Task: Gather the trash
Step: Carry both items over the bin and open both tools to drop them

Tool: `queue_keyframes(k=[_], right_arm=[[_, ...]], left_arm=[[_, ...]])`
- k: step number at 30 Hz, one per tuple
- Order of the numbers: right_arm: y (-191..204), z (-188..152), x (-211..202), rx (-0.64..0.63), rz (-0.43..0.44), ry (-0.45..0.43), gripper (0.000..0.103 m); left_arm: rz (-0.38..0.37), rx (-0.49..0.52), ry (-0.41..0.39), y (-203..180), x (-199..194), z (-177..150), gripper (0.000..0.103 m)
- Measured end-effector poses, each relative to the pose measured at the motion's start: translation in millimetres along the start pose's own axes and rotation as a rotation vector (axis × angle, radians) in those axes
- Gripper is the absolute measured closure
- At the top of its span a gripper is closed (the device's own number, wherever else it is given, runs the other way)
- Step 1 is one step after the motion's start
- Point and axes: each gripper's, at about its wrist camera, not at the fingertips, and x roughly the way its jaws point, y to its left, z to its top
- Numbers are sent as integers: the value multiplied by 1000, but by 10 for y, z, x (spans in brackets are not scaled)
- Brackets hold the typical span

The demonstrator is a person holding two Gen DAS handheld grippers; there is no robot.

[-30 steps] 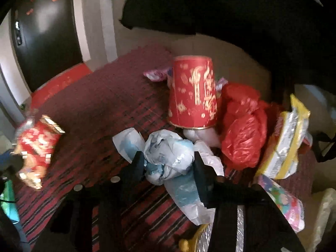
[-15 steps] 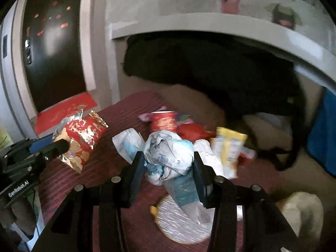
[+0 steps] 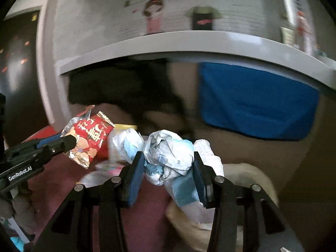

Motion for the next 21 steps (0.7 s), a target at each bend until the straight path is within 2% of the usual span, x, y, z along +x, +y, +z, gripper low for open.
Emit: queue_keyframes(k=[3, 7, 12, 21], right_arm=[[-401, -87, 7, 56, -59, 1, 61], [-828, -182, 18, 133, -95, 2, 61], [-1034, -291, 135, 149, -125, 20, 61], [-1165, -416, 322, 180, -129, 49, 61]], left_arm=[[-55, 19, 39, -331, 352, 1, 76], [-94, 49, 81, -684, 683, -60, 76], [-131, 74, 127, -923, 999, -150, 76], [-148, 59, 206, -977, 1326, -286, 76]])
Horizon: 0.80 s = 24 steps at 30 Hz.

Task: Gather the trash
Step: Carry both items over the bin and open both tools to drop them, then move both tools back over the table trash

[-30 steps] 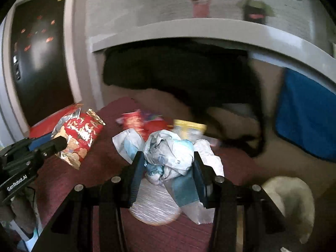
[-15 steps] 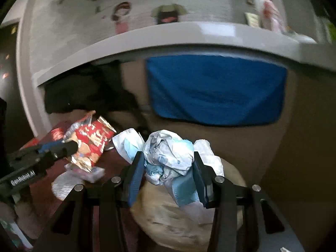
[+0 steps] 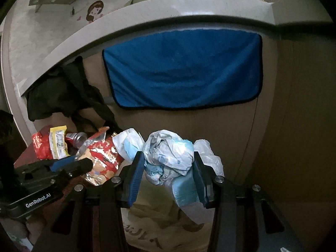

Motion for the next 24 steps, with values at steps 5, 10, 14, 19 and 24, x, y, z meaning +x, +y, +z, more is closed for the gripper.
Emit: queue_keyframes(k=[5, 10, 14, 19, 24], right_arm=[[-33, -50, 74, 4, -2, 14, 61], [-54, -43, 136, 18, -4, 28, 61], [-56, -39, 176, 19, -8, 37, 61], [-80, -56, 232, 29, -13, 30, 46], [-44, -85, 222, 29, -34, 37, 38]], left_arm=[[-8, -2, 20, 8, 93, -30, 76], [-16, -10, 33, 31, 165, -16, 75], [-48, -28, 45, 63, 218, -32, 75], [-138, -44, 78, 173, 327, -35, 51], [-109, -87, 57, 349, 207, 15, 47]])
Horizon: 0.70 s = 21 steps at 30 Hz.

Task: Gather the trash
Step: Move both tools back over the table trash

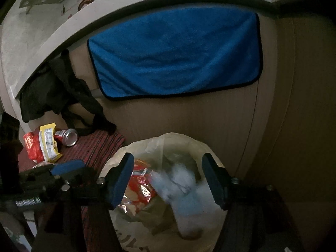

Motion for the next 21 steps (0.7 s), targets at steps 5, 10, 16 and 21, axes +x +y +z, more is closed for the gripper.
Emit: queue_keyframes(k=[5, 10, 16, 21], right_arm=[[252, -33, -114, -77, -42, -20, 38], [544, -24, -243, -97, 22, -36, 38], [1137, -81, -347, -159, 131, -30, 38], [1691, -156, -255, -200, 280, 21, 38]], left_arm=[[89, -8, -56, 191, -354, 30, 47], [201, -11, -112, 499, -846, -46, 47], [296, -60, -199, 1016, -1634, -175, 47], [394, -123, -260, 1511, -2311, -334, 47]])
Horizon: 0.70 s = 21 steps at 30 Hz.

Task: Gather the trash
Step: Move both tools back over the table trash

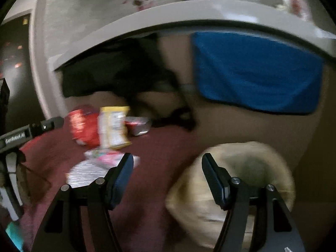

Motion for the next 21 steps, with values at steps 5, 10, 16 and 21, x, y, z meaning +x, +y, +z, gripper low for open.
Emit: queue_keyframes(k=[5, 10, 16, 21], right_arm=[[411, 16, 422, -50, 98, 87, 38], [655, 65, 730, -97, 121, 143, 38], [683, 138, 1128, -131, 94, 167, 38], [496, 108, 1383, -72, 109, 196, 38]], left_arm=[[104, -45, 10, 563, -236, -97, 47], [82, -145, 72, 979, -276, -229, 47], [51, -209, 70, 1232, -319, -195, 47], [81, -233, 4, 1429, -625, -34, 47]])
